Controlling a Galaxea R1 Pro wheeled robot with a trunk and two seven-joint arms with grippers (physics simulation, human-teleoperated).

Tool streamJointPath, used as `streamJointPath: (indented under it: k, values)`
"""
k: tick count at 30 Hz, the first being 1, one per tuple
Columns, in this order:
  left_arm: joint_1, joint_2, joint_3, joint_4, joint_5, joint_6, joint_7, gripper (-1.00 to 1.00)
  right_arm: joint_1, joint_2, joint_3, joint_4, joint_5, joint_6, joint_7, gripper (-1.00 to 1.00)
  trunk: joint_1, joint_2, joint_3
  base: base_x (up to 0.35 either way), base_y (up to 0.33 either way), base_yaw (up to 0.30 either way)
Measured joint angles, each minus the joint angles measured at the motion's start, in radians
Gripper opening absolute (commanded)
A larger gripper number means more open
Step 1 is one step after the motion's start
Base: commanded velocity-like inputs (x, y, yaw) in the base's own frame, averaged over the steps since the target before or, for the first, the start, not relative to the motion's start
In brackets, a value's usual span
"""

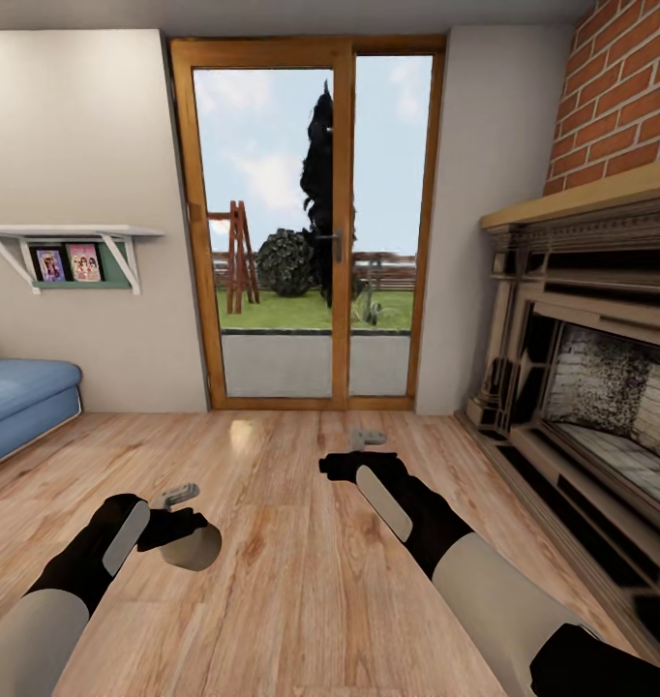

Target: Place each of the two pumpkins and all three candles from the living room inside a cabinet in the living room (use any cabinet), then make sure every cabinet is closed, and position the cauldron so it is next to a table in the living room.

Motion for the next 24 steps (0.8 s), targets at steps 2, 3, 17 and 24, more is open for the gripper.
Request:
streamJointPath:
  k: [2, 3, 17, 24]
  values:
    - [0.0, -0.001, -0.005, 0.001, 0.002, 0.0, 0.0, -1.0, 0.0, -0.004, -0.002, 0.011, -0.001, 0.049, -0.003, 1.0, 0.0, 0.0, 0.0, 0.0, 0.0, 0.0]
    - [0.0, -0.001, -0.005, 0.001, 0.002, 0.0, 0.0, -1.0, 0.0, -0.005, -0.003, 0.013, -0.001, 0.054, -0.003, 1.0, 0.0, 0.0, 0.0, 0.0, 0.0, 0.0]
    - [0.0, -0.044, -0.025, 0.002, -0.005, 0.002, 0.0, -1.0, 0.0, -0.007, -0.22, 0.034, 0.002, 0.252, -0.066, 1.0, -0.023, 0.042, 0.019, 0.0, 0.0, 0.0]
    - [0.0, -0.058, -0.083, 0.002, -0.011, 0.002, 0.0, -1.0, 0.0, -0.007, -0.231, 0.033, 0.002, 0.249, -0.108, 1.0, -0.05, 0.091, 0.041, 0.0, 0.0, 0.0]
